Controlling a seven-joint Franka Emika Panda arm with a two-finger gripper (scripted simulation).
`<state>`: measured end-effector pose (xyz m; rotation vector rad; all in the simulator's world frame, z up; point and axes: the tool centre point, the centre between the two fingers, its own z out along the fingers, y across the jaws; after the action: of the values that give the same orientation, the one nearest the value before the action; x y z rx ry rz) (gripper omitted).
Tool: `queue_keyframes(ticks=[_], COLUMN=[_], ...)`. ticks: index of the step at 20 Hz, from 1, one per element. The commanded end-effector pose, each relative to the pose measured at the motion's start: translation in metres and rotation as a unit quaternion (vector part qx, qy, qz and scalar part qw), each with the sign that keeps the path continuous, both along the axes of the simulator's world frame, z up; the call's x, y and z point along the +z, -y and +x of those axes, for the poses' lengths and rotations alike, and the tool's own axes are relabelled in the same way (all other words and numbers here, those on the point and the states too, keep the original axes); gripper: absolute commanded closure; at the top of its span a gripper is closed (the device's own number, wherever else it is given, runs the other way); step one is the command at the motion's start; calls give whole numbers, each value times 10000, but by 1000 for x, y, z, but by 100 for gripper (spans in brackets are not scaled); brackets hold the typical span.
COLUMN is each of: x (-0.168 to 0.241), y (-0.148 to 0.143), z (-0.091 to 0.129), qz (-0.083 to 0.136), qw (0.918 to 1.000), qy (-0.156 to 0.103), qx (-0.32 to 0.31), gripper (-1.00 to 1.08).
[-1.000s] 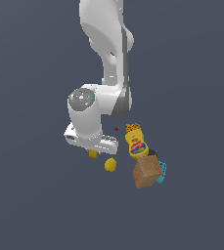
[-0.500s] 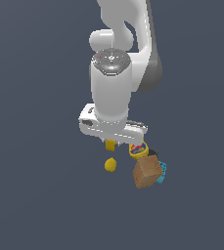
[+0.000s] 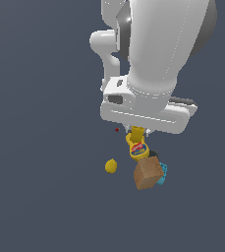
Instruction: Pick up a designated object from a clutter of objects.
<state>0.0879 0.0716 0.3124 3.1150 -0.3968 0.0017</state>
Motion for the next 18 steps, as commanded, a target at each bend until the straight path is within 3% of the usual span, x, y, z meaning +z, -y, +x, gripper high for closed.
queue_keyframes(ticks=[1, 9, 18], x=[20, 59, 73], y=[-15, -43, -54], z=[4, 15, 19], qz=[-1, 7, 7], qw=[10000, 10000, 10000], qy=[-5, -5, -5], qx=[-5, -2, -2], gripper=[108, 108, 108])
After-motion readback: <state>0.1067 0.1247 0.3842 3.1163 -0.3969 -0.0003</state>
